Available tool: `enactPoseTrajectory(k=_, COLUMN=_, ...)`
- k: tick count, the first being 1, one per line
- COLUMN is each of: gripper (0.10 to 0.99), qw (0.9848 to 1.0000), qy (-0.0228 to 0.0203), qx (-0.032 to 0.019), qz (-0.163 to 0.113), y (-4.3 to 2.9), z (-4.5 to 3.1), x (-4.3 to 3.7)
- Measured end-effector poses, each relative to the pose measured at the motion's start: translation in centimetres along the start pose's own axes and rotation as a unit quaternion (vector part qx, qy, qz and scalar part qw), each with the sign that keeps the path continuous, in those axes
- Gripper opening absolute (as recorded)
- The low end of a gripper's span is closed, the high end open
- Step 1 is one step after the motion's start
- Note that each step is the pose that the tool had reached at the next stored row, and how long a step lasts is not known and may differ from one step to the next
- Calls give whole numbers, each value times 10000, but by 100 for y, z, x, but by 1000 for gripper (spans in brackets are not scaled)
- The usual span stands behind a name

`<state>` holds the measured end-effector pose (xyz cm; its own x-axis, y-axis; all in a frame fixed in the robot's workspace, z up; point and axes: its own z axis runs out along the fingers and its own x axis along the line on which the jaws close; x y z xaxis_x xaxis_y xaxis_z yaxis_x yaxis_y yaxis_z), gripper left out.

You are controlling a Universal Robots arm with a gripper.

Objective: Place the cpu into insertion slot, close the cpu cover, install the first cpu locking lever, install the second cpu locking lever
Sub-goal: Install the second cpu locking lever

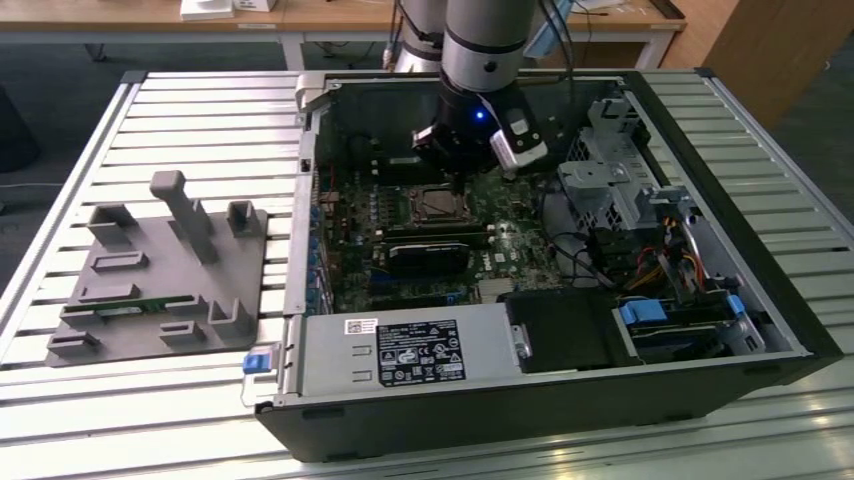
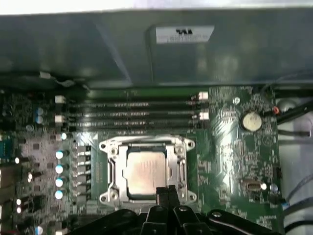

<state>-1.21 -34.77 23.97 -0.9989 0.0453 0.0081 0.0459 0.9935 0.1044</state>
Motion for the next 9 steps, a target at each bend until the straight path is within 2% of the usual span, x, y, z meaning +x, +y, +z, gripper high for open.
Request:
enactPoseTrajectory(k=1, gripper=110, qw=10000, qy=5, qx=-65, qz=0, y=-13, z=1, x=-1)
enactPoseTrajectory(k=2, gripper=110, qw=10000, qy=7, qx=-97, qz=-1, y=-37, z=1, x=-2)
enactPoseTrajectory(k=9, gripper=110, qw=9999, qy=14, qx=-111, qz=0, y=-222, z=-1, x=-10)
